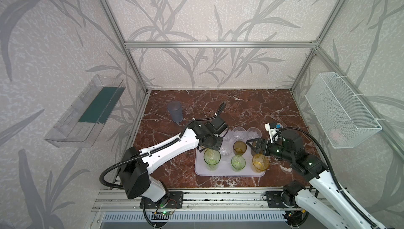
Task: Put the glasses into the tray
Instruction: 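Lower the yellow glass onto the tray beside the green glass, then release the yellow glass and move the left gripper over the pale blue glass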
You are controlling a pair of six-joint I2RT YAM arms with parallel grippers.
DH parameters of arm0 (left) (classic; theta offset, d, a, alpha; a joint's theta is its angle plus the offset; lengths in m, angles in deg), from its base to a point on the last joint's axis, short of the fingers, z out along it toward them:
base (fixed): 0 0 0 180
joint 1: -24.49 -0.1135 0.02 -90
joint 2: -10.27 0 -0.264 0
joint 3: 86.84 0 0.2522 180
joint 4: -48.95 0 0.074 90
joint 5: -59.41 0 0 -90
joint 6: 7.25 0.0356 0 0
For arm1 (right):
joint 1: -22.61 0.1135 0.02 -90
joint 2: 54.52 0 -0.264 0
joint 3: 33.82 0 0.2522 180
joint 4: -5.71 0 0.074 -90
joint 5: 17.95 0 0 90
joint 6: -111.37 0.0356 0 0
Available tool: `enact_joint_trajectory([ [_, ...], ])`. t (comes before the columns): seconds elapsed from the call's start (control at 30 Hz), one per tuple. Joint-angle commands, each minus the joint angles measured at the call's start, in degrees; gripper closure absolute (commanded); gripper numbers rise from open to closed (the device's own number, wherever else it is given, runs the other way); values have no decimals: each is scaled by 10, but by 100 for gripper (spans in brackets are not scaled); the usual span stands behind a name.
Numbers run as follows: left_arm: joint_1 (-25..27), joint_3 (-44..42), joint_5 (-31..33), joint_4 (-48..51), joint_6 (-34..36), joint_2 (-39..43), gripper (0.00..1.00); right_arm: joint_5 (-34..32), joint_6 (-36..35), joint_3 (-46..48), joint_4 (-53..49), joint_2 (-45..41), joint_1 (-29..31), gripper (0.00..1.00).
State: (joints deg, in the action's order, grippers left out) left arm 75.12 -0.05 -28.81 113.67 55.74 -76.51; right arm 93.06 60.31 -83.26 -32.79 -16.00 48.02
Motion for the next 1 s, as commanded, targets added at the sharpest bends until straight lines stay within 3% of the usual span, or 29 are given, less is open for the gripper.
enact_joint_trajectory([
  [0.0, 4, 22, 6, 12, 0, -7, 93, -4, -8, 6, -4, -5, -4, 1],
  [0.1, 4, 26, 9, 14, 1, -9, 87, -3, -9, 6, -4, -5, -4, 1],
  [0.43, 4, 38, 41, 17, 6, -4, 41, 0, -5, 10, 3, -1, -4, 1],
  [0.5, 4, 42, 52, 23, 8, -3, 28, 1, -5, 10, 4, 1, -5, 1],
  [0.57, 3, 47, 69, 26, 11, -2, 1, 2, -6, 8, 4, 3, -5, 1],
  [0.83, -1, 83, 164, 5, 13, 14, 1, 15, -20, -16, 3, 13, -6, 1],
  [0.97, -26, 100, 160, -10, 25, 15, 1, 56, -18, -24, 19, 27, -16, 1],
])
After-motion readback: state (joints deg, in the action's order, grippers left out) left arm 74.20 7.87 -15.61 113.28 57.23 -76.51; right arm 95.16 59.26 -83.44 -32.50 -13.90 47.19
